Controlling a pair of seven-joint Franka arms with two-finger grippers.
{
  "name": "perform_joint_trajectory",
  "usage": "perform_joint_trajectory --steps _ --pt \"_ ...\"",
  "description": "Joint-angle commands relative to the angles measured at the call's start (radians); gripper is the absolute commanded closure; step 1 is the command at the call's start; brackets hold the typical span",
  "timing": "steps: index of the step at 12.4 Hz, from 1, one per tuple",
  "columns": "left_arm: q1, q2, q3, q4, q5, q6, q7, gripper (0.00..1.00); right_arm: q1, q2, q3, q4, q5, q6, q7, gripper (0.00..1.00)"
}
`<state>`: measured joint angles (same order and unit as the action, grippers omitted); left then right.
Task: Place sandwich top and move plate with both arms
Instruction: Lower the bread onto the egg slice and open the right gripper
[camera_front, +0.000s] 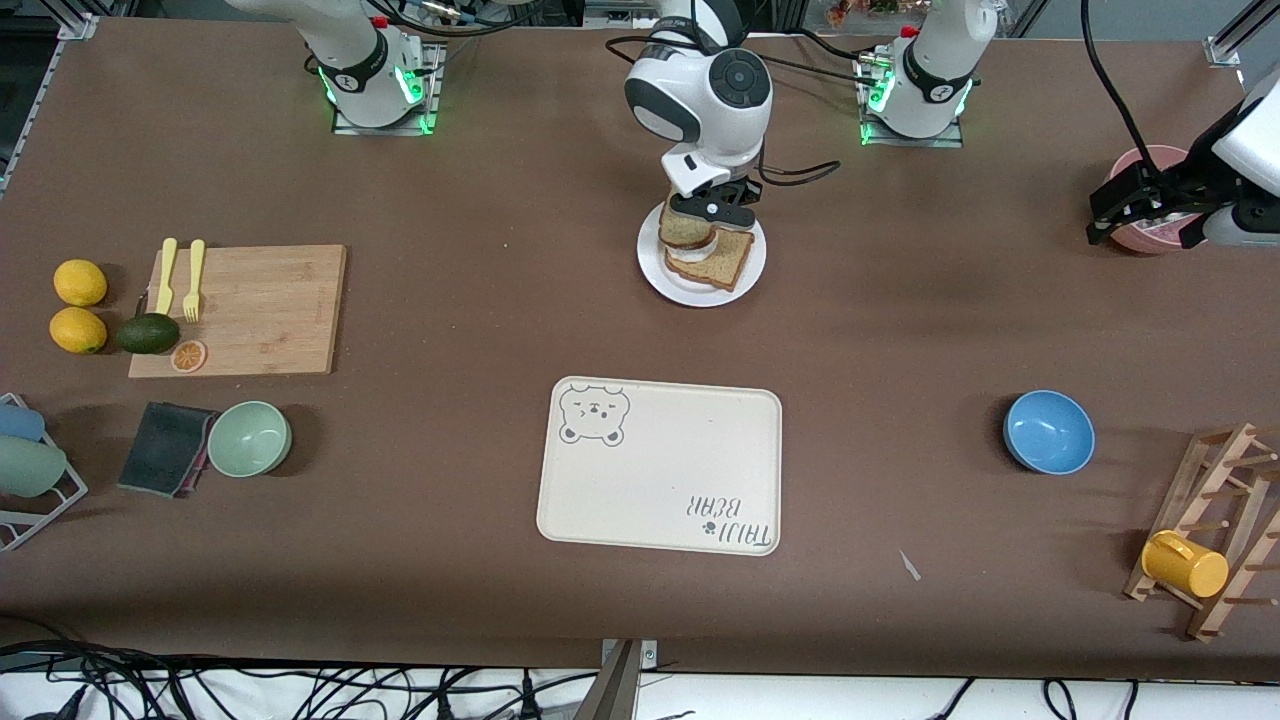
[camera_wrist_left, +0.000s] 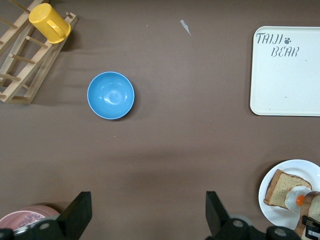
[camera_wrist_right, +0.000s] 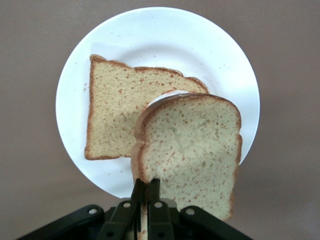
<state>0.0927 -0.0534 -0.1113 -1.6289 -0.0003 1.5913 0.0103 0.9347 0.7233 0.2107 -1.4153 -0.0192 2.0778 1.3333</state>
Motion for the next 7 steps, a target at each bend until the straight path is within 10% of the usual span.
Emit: perform_joint_trajectory --steps 1,5,7 --pt "-0.004 0.015 -0.005 0.035 0.013 -0.024 -0.004 0.0 0.006 0.019 -0.008 0.001 -0.048 0.011 0.017 1.0" --pt "-0.007 0.029 -0.004 0.054 -0.001 -0.022 -0.001 0.0 0.001 0.025 -0.016 -0.01 -0.059 0.033 0.017 1.0" --pt "-0.008 0.03 -0.005 0.057 0.0 -0.022 -0.003 0.0 0.0 0.031 -0.016 -0.008 -0.053 0.033 0.021 0.49"
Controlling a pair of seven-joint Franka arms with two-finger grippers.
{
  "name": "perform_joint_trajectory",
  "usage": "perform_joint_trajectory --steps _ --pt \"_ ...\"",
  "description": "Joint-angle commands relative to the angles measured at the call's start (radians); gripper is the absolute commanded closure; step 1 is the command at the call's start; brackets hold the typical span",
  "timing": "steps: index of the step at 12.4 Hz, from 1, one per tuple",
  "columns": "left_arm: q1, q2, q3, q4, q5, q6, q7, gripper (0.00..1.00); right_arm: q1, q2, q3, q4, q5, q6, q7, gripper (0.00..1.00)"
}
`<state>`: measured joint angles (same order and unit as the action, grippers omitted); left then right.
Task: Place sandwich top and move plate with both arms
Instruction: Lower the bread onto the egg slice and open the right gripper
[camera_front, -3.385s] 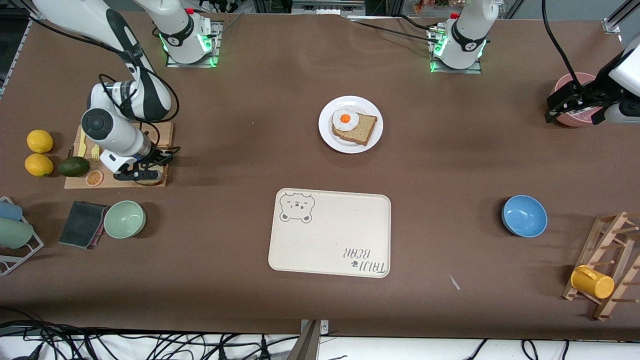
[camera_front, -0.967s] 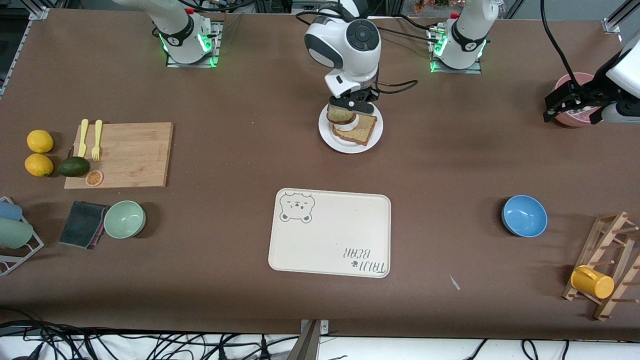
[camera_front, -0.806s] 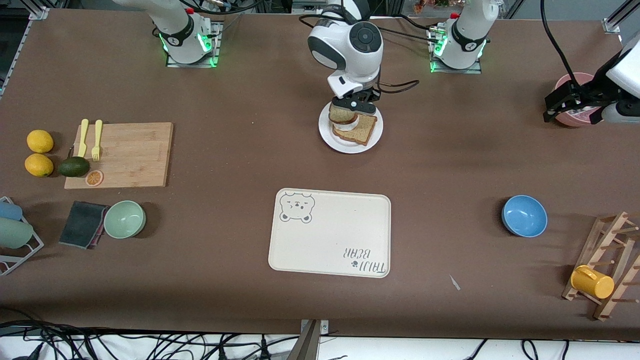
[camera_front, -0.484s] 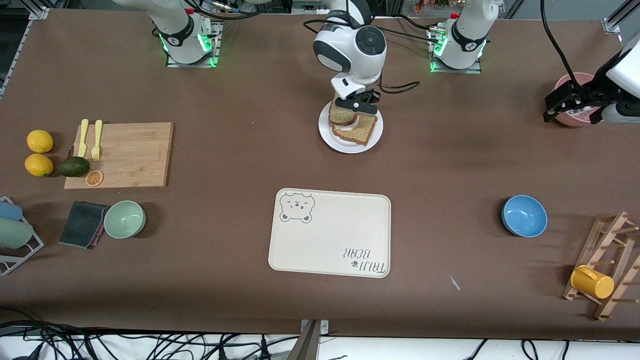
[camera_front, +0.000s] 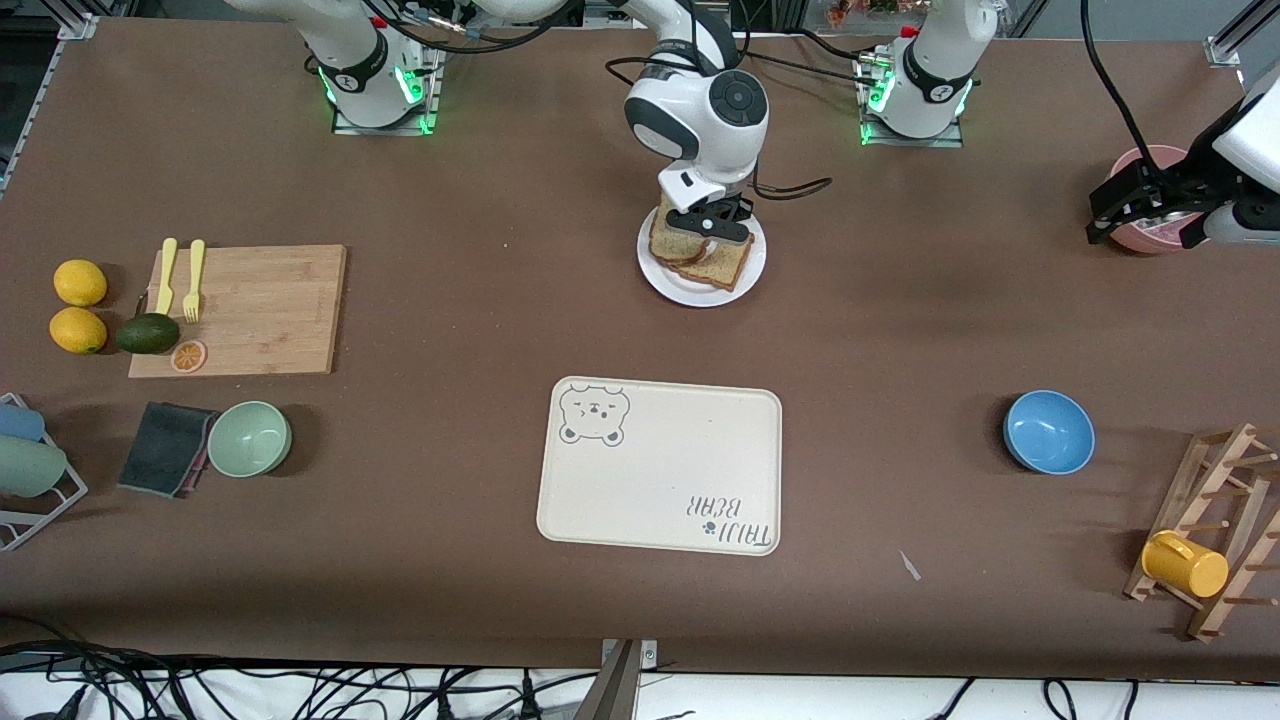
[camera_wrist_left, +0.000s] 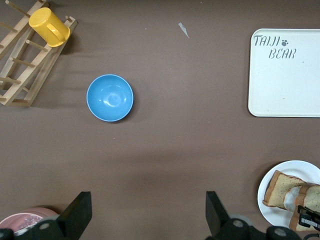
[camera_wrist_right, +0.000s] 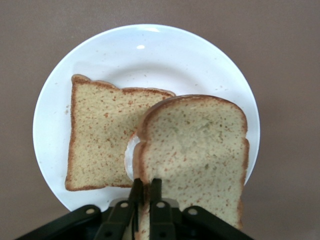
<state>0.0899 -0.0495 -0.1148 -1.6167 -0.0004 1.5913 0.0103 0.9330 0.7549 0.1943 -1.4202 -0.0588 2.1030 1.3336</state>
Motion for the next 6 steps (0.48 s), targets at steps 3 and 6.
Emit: perform_joint_trajectory --steps 3,6 --pt "-0.001 0.028 0.0 0.047 0.0 -0.022 0.006 0.0 -0.019 -0.006 -0.009 0.009 -0.006 -0.003 0.012 0.26" --pt "-0.004 0.028 -0.002 0.046 0.0 -0.024 0.002 0.0 -0.068 -0.012 -0.012 0.084 0.002 -0.079 -0.001 0.26"
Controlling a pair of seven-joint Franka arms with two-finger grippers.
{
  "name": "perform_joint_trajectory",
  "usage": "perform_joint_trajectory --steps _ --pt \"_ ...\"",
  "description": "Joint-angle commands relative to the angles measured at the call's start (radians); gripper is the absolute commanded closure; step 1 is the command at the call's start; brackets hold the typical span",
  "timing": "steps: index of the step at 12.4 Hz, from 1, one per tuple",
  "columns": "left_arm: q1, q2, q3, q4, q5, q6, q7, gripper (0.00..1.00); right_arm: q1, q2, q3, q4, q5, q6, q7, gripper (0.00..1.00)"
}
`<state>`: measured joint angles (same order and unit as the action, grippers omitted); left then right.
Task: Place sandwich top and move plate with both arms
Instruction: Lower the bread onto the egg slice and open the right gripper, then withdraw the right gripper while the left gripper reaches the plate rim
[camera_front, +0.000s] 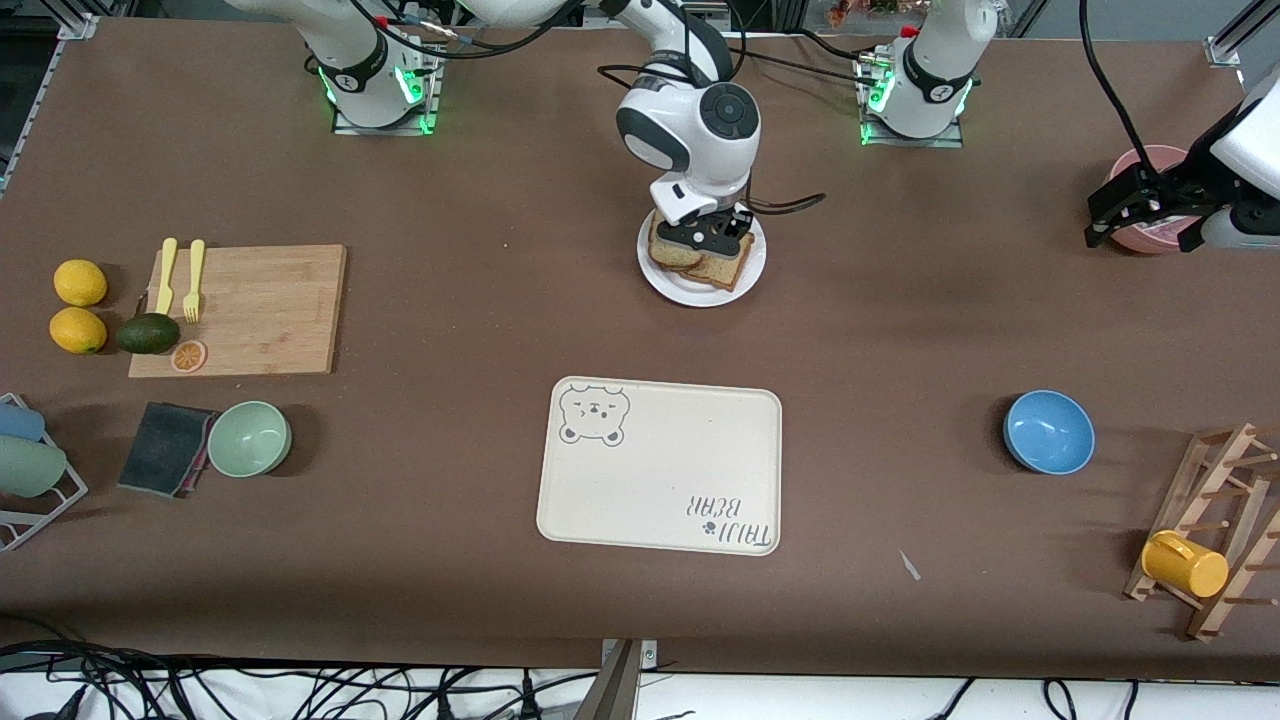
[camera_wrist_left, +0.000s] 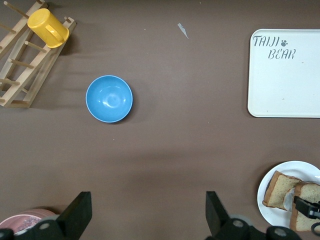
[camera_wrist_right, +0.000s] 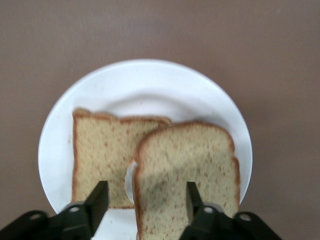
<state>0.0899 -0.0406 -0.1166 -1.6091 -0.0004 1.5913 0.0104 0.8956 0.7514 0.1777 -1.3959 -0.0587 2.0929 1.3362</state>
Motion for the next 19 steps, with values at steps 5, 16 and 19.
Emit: perform_joint_trajectory --steps 5,16,19 --pt "-0.009 0.042 0.0 0.04 -0.001 -0.025 0.008 0.0 -0.188 -0.032 0.009 0.222 0.052 -0.333 -0.182 0.26" --pt "-0.099 0.312 -0.009 0.022 -0.154 -0.096 0.014 0.0 -0.567 -0.343 -0.13 0.219 0.105 -0.701 -0.97 0.2" --pt "-0.209 0.389 -0.009 0.025 -0.215 -0.094 0.013 0.0 -0.69 -0.492 -0.127 0.103 0.105 -0.709 -1.136 0.11"
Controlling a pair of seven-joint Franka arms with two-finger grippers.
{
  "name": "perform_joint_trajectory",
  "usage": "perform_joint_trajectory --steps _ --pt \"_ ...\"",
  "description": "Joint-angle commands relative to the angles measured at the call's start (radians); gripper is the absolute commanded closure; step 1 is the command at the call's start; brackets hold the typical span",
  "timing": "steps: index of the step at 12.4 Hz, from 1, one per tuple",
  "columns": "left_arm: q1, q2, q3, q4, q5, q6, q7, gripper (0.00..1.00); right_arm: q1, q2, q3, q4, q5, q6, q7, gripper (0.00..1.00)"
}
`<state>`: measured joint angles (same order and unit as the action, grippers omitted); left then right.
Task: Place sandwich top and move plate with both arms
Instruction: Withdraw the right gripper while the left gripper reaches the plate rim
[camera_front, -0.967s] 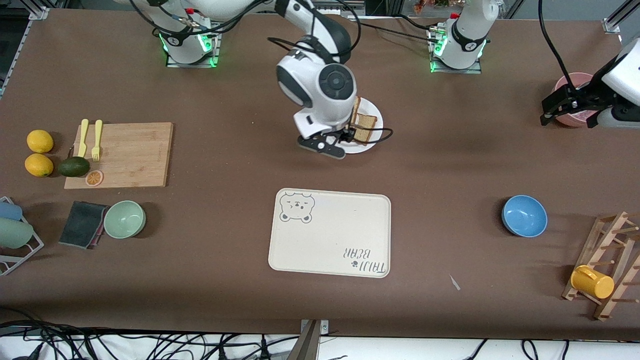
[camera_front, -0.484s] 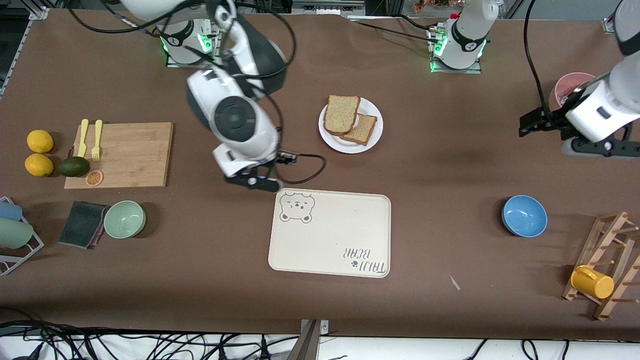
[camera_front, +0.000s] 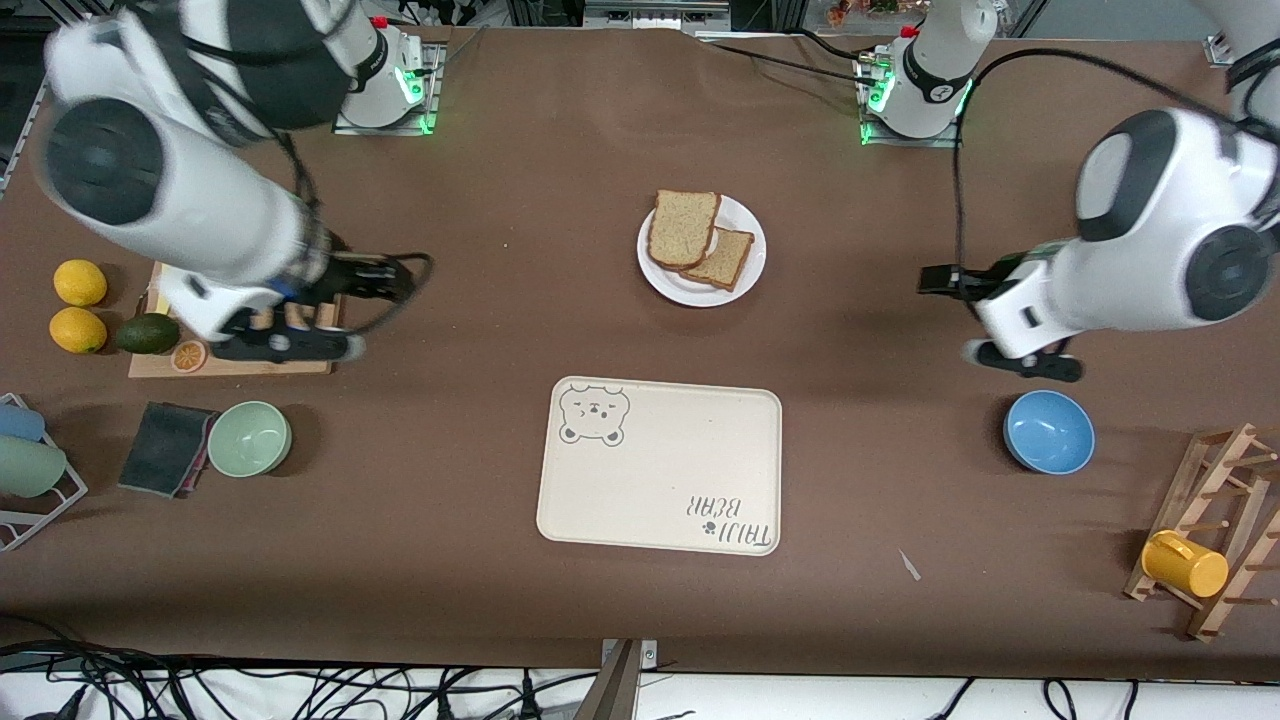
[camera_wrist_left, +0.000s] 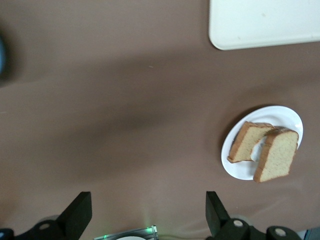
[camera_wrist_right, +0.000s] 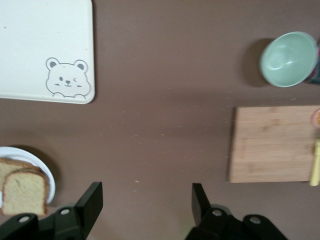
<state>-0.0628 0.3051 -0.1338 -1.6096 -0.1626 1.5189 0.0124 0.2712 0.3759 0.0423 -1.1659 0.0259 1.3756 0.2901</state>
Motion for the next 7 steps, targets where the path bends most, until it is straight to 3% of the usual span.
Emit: perform_joint_trajectory --steps 1,3,5,7 --pt "-0.087 0.08 0.008 0.025 -0.113 -0.013 0.011 0.0 -0.101 -0.141 0.011 -0.133 0.019 -0.003 -0.136 0.0" --pt "-0.104 0.136 0.002 0.016 -0.184 -0.028 0.077 0.0 -0.17 -0.17 0.013 -0.135 0.017 -0.012 -0.193 0.0" --pt "-0.091 0.191 -0.017 -0.039 -0.307 0.019 0.321 0.0 -0.255 -0.178 0.022 -0.138 0.016 0.0 -0.27 0.0" --pt "-0.089 0.203 -0.017 -0.142 -0.412 0.14 0.397 0.0 -0.263 -0.25 0.016 -0.249 0.0 0.067 -0.284 0.0"
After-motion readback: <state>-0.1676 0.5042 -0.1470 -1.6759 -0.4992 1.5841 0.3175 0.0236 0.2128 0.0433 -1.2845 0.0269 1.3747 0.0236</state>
